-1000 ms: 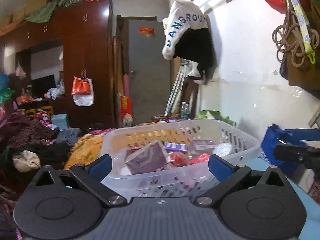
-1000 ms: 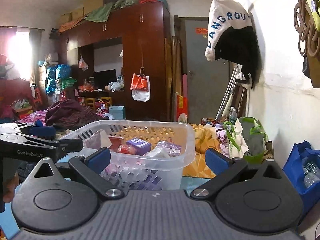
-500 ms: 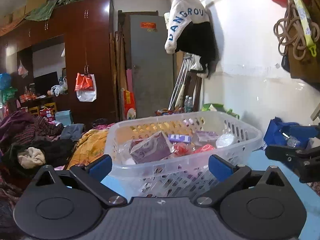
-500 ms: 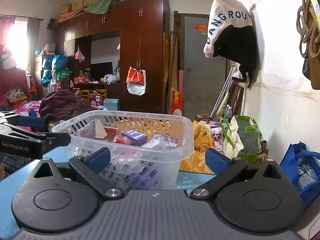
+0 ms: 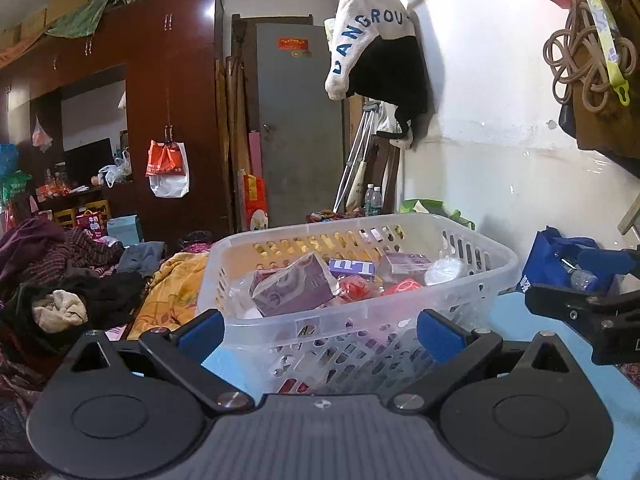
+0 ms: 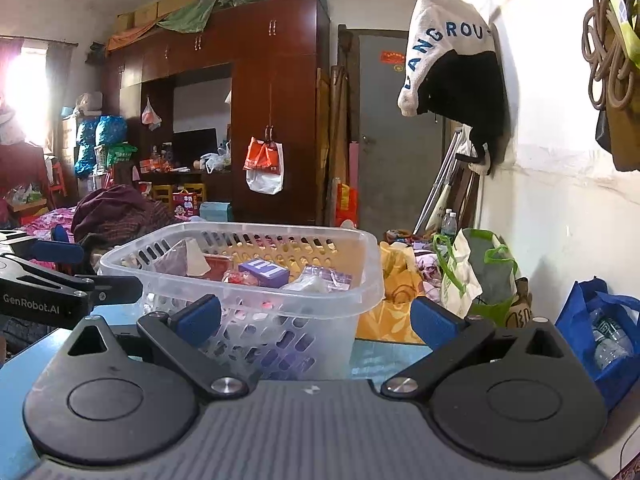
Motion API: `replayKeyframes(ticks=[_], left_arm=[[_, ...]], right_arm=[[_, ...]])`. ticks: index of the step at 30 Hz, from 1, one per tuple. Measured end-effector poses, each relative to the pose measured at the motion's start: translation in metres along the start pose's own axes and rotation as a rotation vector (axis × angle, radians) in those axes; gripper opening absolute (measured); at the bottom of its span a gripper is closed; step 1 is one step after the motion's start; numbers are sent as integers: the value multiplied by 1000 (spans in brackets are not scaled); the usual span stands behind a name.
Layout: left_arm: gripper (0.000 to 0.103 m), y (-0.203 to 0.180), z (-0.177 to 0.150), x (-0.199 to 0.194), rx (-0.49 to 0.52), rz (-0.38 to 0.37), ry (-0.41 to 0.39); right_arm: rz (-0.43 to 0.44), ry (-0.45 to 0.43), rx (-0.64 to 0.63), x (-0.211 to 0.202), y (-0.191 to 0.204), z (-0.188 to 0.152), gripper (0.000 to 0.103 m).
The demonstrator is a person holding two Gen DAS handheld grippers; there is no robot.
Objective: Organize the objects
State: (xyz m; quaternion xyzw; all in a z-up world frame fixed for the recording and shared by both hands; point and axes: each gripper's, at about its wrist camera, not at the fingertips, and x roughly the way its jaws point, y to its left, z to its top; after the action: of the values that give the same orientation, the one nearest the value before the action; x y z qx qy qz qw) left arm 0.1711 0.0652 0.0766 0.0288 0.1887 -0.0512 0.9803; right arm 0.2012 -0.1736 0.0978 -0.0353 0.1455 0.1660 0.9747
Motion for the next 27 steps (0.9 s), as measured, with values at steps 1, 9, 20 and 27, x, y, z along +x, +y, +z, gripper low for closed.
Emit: replayKeyframes(ticks=[1, 9, 20, 27], left_arm=[[103, 0, 0, -1, 0, -1, -1], [103, -2, -1, 0, -2, -7, 6], [103, -4, -1, 0, -1, -14, 10], [103, -5, -2, 2, -2, -13, 19]], right_arm=[[0, 2, -1, 0, 0, 0, 103], [8, 10, -2, -2, 1, -2, 103], [4, -15, -21, -6, 4, -5, 103], [0, -18, -16, -7, 1, -6, 103]])
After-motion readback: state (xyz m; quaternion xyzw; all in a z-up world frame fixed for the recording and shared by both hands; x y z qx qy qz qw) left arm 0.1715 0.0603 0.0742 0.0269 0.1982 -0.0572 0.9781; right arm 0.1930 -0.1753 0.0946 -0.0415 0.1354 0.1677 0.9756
